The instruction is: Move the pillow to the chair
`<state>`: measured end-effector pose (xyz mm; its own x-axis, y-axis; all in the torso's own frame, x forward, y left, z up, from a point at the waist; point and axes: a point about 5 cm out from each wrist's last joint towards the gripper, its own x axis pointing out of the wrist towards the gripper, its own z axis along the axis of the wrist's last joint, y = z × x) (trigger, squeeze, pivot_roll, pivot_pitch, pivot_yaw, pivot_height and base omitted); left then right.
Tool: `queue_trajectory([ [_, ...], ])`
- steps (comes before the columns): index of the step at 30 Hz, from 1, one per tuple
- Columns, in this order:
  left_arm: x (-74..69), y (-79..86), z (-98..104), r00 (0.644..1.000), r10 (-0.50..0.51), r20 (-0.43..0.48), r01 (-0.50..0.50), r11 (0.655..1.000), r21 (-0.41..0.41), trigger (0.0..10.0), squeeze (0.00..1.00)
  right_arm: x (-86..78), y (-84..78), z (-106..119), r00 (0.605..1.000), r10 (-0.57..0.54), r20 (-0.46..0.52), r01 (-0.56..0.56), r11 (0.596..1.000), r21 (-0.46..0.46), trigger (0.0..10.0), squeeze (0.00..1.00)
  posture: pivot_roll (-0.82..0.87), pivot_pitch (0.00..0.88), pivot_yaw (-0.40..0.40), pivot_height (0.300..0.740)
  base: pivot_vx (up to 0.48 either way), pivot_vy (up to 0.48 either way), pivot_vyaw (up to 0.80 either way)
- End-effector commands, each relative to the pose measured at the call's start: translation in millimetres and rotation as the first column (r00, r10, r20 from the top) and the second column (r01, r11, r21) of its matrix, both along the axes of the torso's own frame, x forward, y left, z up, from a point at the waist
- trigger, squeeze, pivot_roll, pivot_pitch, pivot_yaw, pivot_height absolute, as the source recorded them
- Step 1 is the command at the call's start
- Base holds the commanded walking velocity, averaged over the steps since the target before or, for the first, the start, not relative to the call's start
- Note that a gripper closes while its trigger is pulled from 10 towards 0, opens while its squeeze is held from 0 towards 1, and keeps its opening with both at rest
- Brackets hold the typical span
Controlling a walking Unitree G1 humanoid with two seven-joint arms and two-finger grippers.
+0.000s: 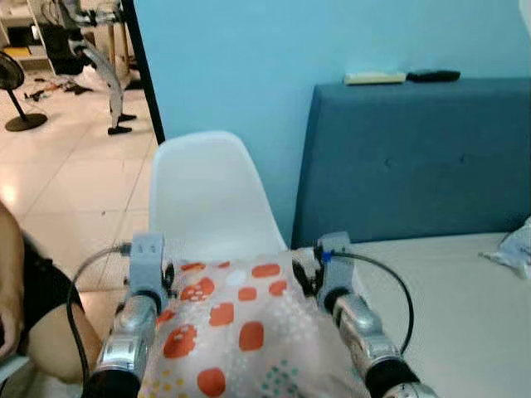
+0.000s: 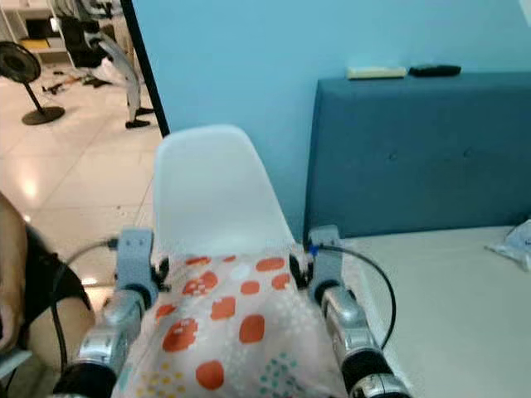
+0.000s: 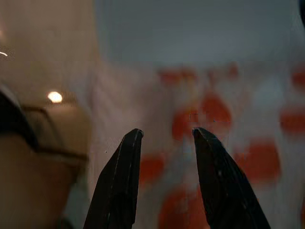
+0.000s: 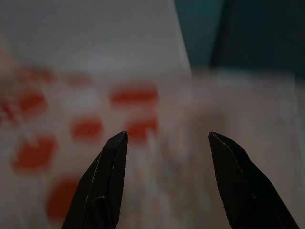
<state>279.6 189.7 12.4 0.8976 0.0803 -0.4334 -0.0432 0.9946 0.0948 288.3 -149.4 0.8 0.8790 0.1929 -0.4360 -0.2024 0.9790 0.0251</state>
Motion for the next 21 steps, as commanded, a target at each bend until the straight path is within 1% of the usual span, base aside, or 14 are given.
queue_trajectory([
  [1,-11.2,-1.1,-12.9,0.997,-0.045,-0.065,0.047,0.998,0.029,10.0,0.0,-6.3,-5.0,-7.8,0.999,-0.019,-0.045,0.018,0.999,-0.03,10.0,0.0,-0.01,0.041,-0.031,0.74,0.0,0.0,0.0],
  [4,-15.4,1.1,-15.4,0.997,-0.041,-0.066,0.044,0.998,0.046,10.0,0.0,-7.9,-8.0,-8.5,0.999,-0.029,-0.045,0.027,0.999,-0.026,10.0,0.0,-0.01,0.041,-0.031,0.74,0.0,0.0,0.0],
  [5,-16.0,2.3,-15.0,0.998,-0.021,-0.056,0.024,0.999,0.045,10.0,0.0,-8.1,-8.8,-8.0,0.999,-0.027,-0.041,0.026,0.999,-0.022,10.0,0.0,-0.01,0.04,-0.034,0.74,0.0,0.0,0.0],
  [6,-15.4,3.8,-14.3,0.999,0.007,-0.038,-0.006,1.0,0.028,10.0,0.0,-7.5,-9.5,-7.6,0.999,-0.026,-0.031,0.026,0.999,-0.02,10.0,0.0,-0.01,0.04,-0.034,0.74,0.0,0.0,0.0],
  [9,-12.5,3.8,-12.4,1.0,0.022,-0.014,-0.022,1.0,0.018,10.0,0.0,-6.7,-8.5,-7.2,1.0,-0.022,-0.022,0.021,1.0,-0.02,10.0,0.0,-0.01,0.034,-0.045,0.74,0.0,0.0,0.0],
  [13,-9.9,3.0,-11.1,1.0,0.023,-0.001,-0.023,1.0,0.017,10.0,0.0,-5.8,-7.5,-6.6,1.0,-0.018,-0.015,0.018,1.0,-0.019,10.0,0.0,-0.01,0.033,-0.047,0.74,0.0,0.0,0.0],
  [17,-4.7,-2.5,-3.5,0.999,-0.02,0.041,0.018,0.999,0.04,10.0,0.0,-3.7,-5.3,-4.5,1.0,-0.014,-0.001,0.014,1.0,-0.013,10.0,0.0,-0.01,0.03,-0.047,0.74,0.0,0.0,0.0],
  [19,-4.7,-2.5,-3.5,0.999,-0.02,0.041,0.018,0.999,0.04,10.0,0.0,-3.7,-5.3,-4.5,1.0,-0.014,-0.001,0.014,1.0,-0.013,10.0,0.0,-0.01,0.03,-0.047,0.74,0.0,0.0,0.0],
  [20,-3.4,-3.5,-0.5,0.998,-0.023,0.06,0.02,0.999,0.039,10.0,0.0,-3.6,-4.4,-4.0,1.0,-0.009,0.004,0.009,1.0,-0.013,10.0,0.0,-0.01,0.032,-0.039,0.74,0.0,0.0,0.0],
  [21,-3.4,-3.5,-0.5,0.998,-0.023,0.06,0.02,0.999,0.039,10.0,0.0,-3.6,-4.4,-4.0,1.0,-0.009,0.004,0.009,1.0,-0.013,10.0,0.0,-0.01,0.032,-0.039,0.74,0.0,0.0,0.0],
])
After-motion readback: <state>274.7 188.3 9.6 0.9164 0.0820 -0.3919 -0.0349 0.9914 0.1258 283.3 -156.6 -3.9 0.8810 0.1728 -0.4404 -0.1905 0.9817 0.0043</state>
